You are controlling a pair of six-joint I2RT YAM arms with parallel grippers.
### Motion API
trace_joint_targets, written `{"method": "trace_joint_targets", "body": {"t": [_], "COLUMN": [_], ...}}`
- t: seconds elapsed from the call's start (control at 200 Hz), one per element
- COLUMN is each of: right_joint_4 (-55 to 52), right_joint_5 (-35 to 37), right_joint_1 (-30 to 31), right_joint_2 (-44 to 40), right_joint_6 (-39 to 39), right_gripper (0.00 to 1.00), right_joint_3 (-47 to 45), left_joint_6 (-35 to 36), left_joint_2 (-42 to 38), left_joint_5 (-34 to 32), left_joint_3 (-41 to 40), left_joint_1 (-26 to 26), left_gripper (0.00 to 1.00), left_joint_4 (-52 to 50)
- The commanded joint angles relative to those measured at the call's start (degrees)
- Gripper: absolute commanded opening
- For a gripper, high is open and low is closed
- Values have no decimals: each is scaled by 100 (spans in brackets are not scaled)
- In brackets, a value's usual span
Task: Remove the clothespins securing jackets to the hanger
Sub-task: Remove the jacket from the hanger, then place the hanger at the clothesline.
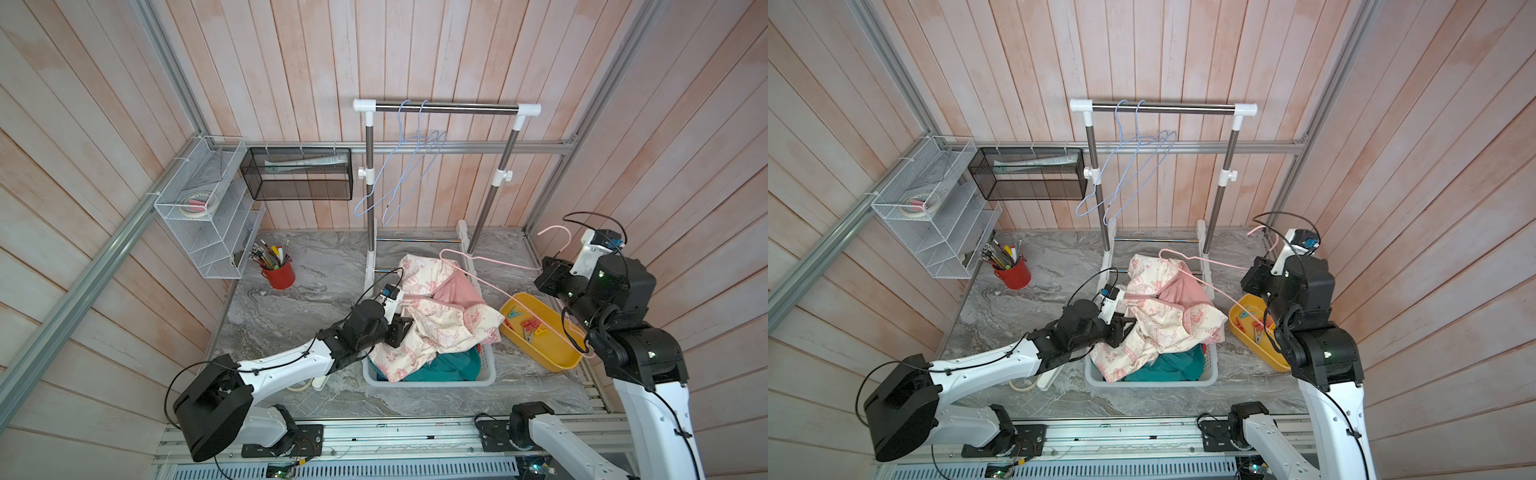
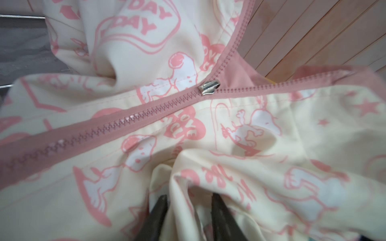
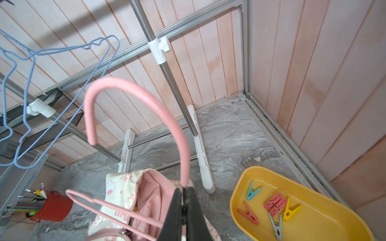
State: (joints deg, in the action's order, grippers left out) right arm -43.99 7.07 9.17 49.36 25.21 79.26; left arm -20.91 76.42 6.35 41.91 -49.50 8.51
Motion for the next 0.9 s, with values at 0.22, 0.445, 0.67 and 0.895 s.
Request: {"method": "trace_joint_targets", "body": {"t": [0.22, 0.445, 0.67, 0.895], "right_joint_4": [1130, 1585, 1817, 1907], "right_joint_5": [-1853, -2603, -2702, -2581], "right_joint_1": [8, 156, 540, 807], "right_joint_2": [227, 468, 597, 696], "right_joint_6": [-364, -453, -562, -597], "right_gripper": [0, 0, 0, 0], "right_joint_3": [-287, -470, -621, -615], "left_joint_6": [467, 656, 457, 150], "left_joint_2": [-1452, -2018, -1856, -1419], "left_joint_5": [1356, 1837, 2643, 3199], "left_joint_3": [610, 904, 1333, 1661], "left_joint_1": [548, 1059, 1722, 1907], "left_gripper": [82, 89, 91, 78], "left_joint_4": [-1327, -1800, -1602, -1173]}}
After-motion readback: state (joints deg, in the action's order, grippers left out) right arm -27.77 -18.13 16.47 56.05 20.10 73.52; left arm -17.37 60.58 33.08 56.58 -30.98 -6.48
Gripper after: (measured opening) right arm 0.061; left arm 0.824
